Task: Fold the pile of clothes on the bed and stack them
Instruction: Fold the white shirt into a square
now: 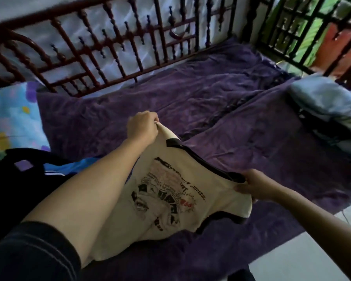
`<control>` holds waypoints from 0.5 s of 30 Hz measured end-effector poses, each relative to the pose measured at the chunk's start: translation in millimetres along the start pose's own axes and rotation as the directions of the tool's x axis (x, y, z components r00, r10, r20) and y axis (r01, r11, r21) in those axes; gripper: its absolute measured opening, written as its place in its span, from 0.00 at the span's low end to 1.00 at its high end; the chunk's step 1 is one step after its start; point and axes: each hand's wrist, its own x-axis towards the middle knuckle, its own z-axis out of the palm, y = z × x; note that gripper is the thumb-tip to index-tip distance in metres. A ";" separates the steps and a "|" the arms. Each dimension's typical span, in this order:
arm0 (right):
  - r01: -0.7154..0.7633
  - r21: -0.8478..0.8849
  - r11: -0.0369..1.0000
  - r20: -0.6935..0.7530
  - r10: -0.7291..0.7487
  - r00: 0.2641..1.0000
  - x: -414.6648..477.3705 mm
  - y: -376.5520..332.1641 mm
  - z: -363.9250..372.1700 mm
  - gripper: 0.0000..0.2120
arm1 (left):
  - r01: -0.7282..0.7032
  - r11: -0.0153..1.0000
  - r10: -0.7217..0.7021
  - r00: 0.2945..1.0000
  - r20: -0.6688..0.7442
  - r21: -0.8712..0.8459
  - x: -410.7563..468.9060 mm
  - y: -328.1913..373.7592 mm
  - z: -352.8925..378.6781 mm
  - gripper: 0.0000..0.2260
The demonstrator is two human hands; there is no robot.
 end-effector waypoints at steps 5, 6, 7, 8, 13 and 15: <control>-0.203 -0.034 0.979 -0.089 0.199 0.976 52.6 122.9 -52.8 0.12 | -0.038 0.999 0.041 0.995 0.089 -0.034 77.3 128.2 114.7 0.11; -0.243 -0.025 0.970 -0.108 0.239 0.965 61.7 145.3 -60.9 0.12 | -0.038 0.998 0.043 0.993 0.109 -0.055 89.4 152.6 136.6 0.11; -0.284 -0.009 0.959 -0.118 0.281 0.952 70.0 166.8 -67.8 0.11 | -0.040 0.997 0.049 0.991 0.127 -0.070 99.9 175.8 157.5 0.11; -0.326 0.000 0.945 -0.122 0.324 0.938 77.9 187.8 -73.4 0.08 | -0.047 0.995 0.058 0.988 0.143 -0.083 108.7 197.5 177.3 0.11; -0.497 -0.031 0.867 -0.162 0.486 0.859 110.4 272.4 -86.5 0.09 | -0.085 0.975 0.139 0.954 0.264 -0.206 136.9 264.5 255.2 0.09; -0.554 -0.094 0.827 -0.122 0.543 0.831 121.0 291.1 -88.6 0.11 | -0.043 0.965 0.125 0.943 0.309 -0.260 137.0 261.5 268.5 0.12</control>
